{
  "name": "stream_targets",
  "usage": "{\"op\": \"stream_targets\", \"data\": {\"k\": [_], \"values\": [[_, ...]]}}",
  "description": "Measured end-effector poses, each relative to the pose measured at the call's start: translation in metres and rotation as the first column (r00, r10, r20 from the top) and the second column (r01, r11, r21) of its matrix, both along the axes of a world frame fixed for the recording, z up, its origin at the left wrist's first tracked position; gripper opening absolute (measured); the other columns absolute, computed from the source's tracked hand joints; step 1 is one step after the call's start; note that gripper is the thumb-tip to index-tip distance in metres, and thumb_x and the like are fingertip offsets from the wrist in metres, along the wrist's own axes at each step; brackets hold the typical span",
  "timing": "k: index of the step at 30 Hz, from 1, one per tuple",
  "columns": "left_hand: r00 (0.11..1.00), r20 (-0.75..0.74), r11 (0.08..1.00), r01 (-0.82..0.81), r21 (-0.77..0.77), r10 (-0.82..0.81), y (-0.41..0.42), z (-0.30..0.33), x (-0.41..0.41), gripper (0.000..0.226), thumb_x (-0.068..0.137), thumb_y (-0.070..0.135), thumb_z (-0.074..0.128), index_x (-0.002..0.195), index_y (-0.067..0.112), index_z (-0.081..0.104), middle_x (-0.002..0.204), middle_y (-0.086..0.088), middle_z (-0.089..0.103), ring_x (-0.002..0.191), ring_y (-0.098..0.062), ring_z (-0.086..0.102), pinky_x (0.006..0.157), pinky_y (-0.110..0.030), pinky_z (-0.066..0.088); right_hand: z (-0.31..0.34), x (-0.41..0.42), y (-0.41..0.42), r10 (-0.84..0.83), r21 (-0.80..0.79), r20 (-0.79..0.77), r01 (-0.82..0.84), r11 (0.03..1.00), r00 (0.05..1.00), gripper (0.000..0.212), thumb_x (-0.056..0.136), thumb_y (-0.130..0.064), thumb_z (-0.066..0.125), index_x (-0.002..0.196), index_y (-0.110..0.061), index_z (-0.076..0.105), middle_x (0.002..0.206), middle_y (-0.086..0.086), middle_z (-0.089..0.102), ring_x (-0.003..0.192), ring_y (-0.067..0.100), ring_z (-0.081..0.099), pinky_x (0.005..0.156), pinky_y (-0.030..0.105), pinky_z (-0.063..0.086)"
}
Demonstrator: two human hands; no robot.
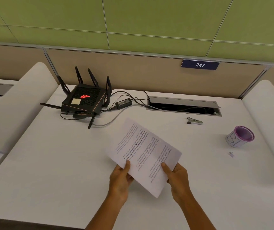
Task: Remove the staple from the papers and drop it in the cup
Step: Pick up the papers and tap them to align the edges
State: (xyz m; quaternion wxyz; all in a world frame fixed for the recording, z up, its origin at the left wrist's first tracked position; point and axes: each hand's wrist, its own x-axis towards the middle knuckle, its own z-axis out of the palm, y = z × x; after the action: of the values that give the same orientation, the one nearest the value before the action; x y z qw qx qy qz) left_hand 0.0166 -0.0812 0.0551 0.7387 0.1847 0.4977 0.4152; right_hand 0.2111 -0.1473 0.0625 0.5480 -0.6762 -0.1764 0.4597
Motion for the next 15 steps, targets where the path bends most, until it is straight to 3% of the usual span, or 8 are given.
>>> {"op": "stream_targets", "data": {"k": [4,8,11,15], "values": [[0.998,-0.022,0.998,-0.064,-0.014,0.064,0.034,-0.009,-0.042,0.04,0.101,0.03,0.064,0.137,0.013,0.065,0.127,-0.01,0.076,0.12,-0.03,0.071,0.096,-0.046,0.057,0.007,0.031,0.0,0.109,-0.049,0.053,-0.107,0.993,0.993,0.028,0.093,-0.016,0.075,0.12,-0.019,0.071,0.107,0.0,0.081,0.095,0.025,0.079,0.083,0.052,0.064],[0.959,-0.224,0.979,0.193,0.066,-0.174,0.062,-0.007,-0.077,0.036,0.103,0.035,0.061,0.138,0.029,0.067,0.132,0.003,0.074,0.125,-0.025,0.068,0.106,-0.05,0.055,0.015,0.055,0.005,0.226,-0.079,0.146,-0.217,0.973,0.963,0.025,0.094,-0.018,0.074,0.119,-0.016,0.072,0.106,0.002,0.081,0.091,0.026,0.08,0.083,0.053,0.064],[0.857,-0.377,0.91,0.407,0.076,-0.351,0.074,0.009,-0.076,0.036,0.098,0.039,0.067,0.133,0.029,0.067,0.121,0.004,0.079,0.114,-0.025,0.074,0.098,-0.049,0.061,0.021,0.062,0.011,0.274,-0.1,0.216,-0.258,0.961,0.937,0.022,0.095,-0.021,0.073,0.117,-0.017,0.073,0.101,-0.001,0.082,0.087,0.022,0.08,0.077,0.043,0.066],[0.826,-0.461,0.882,0.44,0.167,-0.325,0.078,0.023,-0.056,0.031,0.092,0.028,0.078,0.122,0.024,0.073,0.115,0.001,0.081,0.104,-0.025,0.078,0.091,-0.048,0.064,0.027,0.061,0.017,0.22,-0.053,0.294,-0.215,0.975,0.93,0.013,0.097,-0.022,0.07,0.109,-0.024,0.074,0.099,-0.003,0.081,0.083,0.018,0.079,0.066,0.028,0.064]]}}
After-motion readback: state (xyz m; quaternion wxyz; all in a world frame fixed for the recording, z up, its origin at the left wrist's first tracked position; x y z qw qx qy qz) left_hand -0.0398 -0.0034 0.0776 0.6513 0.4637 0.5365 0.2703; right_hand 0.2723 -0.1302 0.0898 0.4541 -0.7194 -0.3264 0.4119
